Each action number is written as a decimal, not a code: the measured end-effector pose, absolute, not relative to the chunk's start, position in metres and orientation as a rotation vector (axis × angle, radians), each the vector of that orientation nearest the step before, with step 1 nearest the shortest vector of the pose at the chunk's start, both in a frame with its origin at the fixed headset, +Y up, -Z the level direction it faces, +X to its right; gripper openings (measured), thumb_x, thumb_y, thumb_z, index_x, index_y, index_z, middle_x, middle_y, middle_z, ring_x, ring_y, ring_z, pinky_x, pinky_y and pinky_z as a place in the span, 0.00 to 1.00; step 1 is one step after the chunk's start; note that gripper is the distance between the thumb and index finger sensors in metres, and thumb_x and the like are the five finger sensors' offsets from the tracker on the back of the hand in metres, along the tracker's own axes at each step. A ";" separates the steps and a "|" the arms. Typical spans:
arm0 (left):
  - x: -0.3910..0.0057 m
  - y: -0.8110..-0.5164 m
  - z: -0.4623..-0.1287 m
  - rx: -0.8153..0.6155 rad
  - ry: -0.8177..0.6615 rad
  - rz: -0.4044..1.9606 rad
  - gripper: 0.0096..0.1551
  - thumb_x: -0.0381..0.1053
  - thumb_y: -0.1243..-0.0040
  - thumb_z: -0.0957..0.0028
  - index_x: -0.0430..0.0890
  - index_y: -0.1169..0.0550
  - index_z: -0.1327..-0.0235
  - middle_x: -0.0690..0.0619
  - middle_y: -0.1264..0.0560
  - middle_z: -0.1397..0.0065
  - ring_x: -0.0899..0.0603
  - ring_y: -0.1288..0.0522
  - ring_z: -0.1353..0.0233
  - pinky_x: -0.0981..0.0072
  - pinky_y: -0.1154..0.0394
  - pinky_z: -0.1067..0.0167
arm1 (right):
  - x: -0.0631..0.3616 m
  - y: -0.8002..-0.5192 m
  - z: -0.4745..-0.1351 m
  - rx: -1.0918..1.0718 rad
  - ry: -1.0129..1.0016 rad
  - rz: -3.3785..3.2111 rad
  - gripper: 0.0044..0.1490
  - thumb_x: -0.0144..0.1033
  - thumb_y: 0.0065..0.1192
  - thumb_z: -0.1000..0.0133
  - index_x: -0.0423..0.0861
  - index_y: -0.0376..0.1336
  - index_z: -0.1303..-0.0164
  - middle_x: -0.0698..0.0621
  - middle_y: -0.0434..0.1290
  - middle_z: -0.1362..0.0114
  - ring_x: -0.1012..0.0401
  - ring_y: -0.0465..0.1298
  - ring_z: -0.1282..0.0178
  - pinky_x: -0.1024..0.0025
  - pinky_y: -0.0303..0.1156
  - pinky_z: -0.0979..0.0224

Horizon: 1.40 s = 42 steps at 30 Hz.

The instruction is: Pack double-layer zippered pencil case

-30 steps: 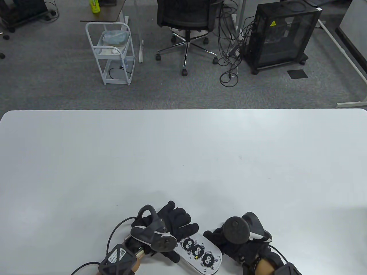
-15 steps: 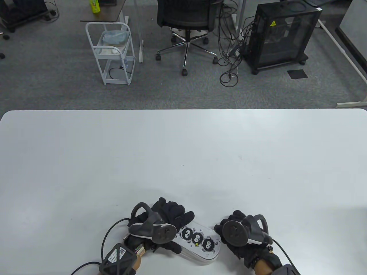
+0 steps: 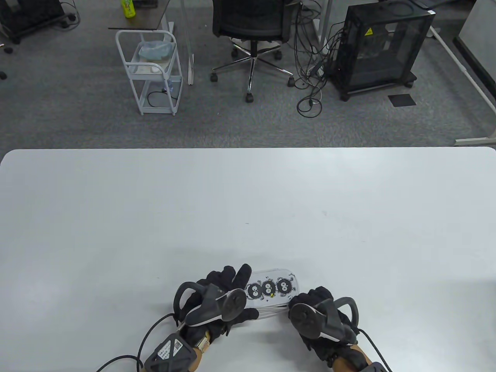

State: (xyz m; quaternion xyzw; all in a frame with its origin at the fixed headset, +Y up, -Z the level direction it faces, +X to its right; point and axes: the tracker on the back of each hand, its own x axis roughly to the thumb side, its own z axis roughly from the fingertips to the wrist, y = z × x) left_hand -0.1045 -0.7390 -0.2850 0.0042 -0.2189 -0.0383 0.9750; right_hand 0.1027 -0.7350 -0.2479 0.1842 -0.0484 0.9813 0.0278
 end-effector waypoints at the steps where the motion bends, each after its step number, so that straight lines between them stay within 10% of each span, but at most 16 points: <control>1: -0.103 -0.737 -0.283 -0.003 -0.445 -0.059 0.59 0.88 0.58 0.65 0.57 0.48 0.25 0.45 0.35 0.22 0.33 0.24 0.32 0.42 0.21 0.48 | 0.100 -0.736 -0.248 0.567 -0.151 3.021 0.30 0.47 0.59 0.55 0.36 0.72 0.56 0.53 0.81 0.59 0.56 0.80 0.56 0.51 0.66 0.29; 12: -0.104 -0.720 -0.274 -0.007 -0.706 0.221 0.36 0.62 0.57 0.49 0.50 0.39 0.28 0.37 0.22 0.35 0.39 0.11 0.52 0.53 0.15 0.58 | 0.098 -0.738 -0.245 0.592 -0.039 2.851 0.30 0.45 0.60 0.55 0.41 0.71 0.49 0.53 0.81 0.54 0.55 0.80 0.50 0.49 0.65 0.29; 16: -0.116 -0.718 -0.276 0.193 -0.634 -0.107 0.34 0.55 0.52 0.48 0.50 0.42 0.28 0.49 0.23 0.32 0.43 0.16 0.41 0.43 0.25 0.40 | 0.113 -0.735 -0.252 0.511 -0.113 2.899 0.29 0.44 0.59 0.54 0.46 0.71 0.45 0.53 0.81 0.48 0.54 0.79 0.45 0.48 0.63 0.28; 20: -0.116 -0.728 -0.281 0.093 -0.672 -0.086 0.63 0.77 0.43 0.66 0.51 0.55 0.26 0.44 0.41 0.19 0.32 0.34 0.22 0.37 0.36 0.30 | 0.122 -0.738 -0.256 0.443 -0.093 2.875 0.29 0.44 0.58 0.53 0.48 0.69 0.43 0.52 0.79 0.43 0.52 0.77 0.40 0.46 0.61 0.27; 30: -0.051 -0.733 -0.232 0.052 -1.139 -0.175 0.72 0.89 0.54 0.86 0.62 0.69 0.36 0.43 0.55 0.17 0.31 0.50 0.14 0.30 0.53 0.23 | 0.103 -0.747 -0.258 0.661 0.078 2.686 0.29 0.42 0.57 0.54 0.51 0.70 0.42 0.52 0.80 0.43 0.52 0.78 0.40 0.46 0.61 0.26; 35: -0.055 -0.738 -0.246 -0.186 -1.030 -0.157 0.76 0.93 0.57 0.85 0.59 0.74 0.38 0.44 0.46 0.18 0.34 0.38 0.17 0.33 0.47 0.23 | 0.101 -0.748 -0.256 0.752 0.097 2.791 0.28 0.44 0.57 0.54 0.53 0.71 0.44 0.52 0.80 0.43 0.53 0.78 0.40 0.46 0.61 0.26; 42: -0.084 -0.734 -0.275 -0.096 -0.749 -0.189 0.70 0.93 0.59 0.80 0.60 0.66 0.32 0.49 0.37 0.22 0.37 0.30 0.22 0.38 0.37 0.26 | 0.130 -0.733 -0.257 0.700 -0.197 3.016 0.28 0.46 0.58 0.56 0.57 0.72 0.46 0.56 0.81 0.48 0.56 0.79 0.43 0.48 0.61 0.25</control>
